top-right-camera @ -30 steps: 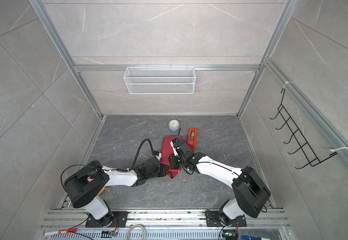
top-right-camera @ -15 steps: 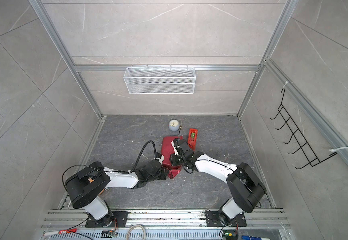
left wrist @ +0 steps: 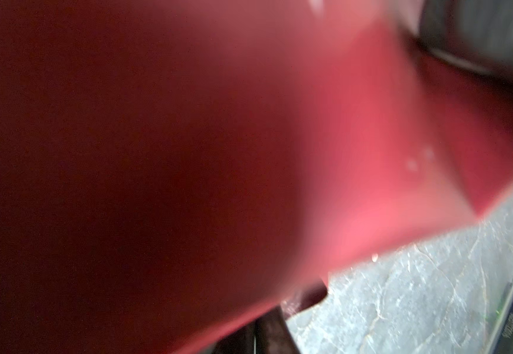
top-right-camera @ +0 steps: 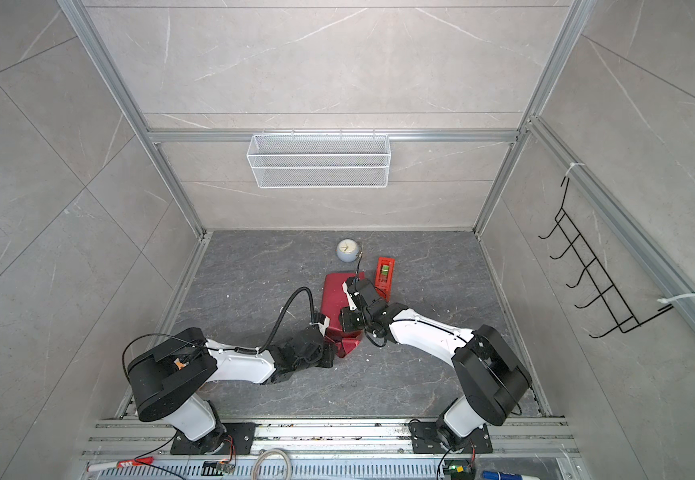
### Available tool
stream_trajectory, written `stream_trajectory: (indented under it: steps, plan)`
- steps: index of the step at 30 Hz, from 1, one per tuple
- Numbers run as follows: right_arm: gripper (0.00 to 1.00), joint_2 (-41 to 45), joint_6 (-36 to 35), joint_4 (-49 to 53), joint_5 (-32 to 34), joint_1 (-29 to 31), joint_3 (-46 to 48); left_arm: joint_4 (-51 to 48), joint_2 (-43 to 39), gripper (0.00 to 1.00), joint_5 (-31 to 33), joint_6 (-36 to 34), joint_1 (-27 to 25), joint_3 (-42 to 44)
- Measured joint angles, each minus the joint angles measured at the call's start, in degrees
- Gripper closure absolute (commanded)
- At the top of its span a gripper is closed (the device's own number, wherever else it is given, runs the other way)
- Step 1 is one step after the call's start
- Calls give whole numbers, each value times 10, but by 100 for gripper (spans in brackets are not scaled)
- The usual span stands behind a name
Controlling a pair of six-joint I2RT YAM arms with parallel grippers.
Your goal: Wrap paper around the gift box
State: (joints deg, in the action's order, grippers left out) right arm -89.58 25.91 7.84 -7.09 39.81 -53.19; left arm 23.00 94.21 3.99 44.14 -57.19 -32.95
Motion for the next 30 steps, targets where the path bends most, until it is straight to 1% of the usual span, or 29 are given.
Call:
stream_trajectory:
  steps: [8, 14, 17, 19, 23, 26, 29, 30]
  plan:
    - [73, 0, 0, -2, 0, 0, 1, 0, 0, 94, -1, 0, -10, 0]
    - [73, 0, 1, -1, -7, -4, 0, -7, -14, 85, -16, -11, -25, 3]
    - [71, 0, 2, 3, -13, -6, -5, -9, -45, 78, -16, -20, -27, 16]
    - [71, 4, 2, 10, -15, -8, -11, -19, -81, 74, -11, -33, -27, 25]
    - [68, 43, 2, 27, -16, -12, -14, -55, -165, 64, 5, -67, -23, 28]
    - [63, 94, 2, 49, -9, -19, -13, -94, -233, 60, 5, -82, 3, 28]
    - [56, 143, 8, 61, -1, -36, -1, -123, -277, 54, -12, -78, 68, 28]
    - [52, 157, 14, 62, 0, -45, 9, -127, -284, 50, -23, -72, 97, 28]
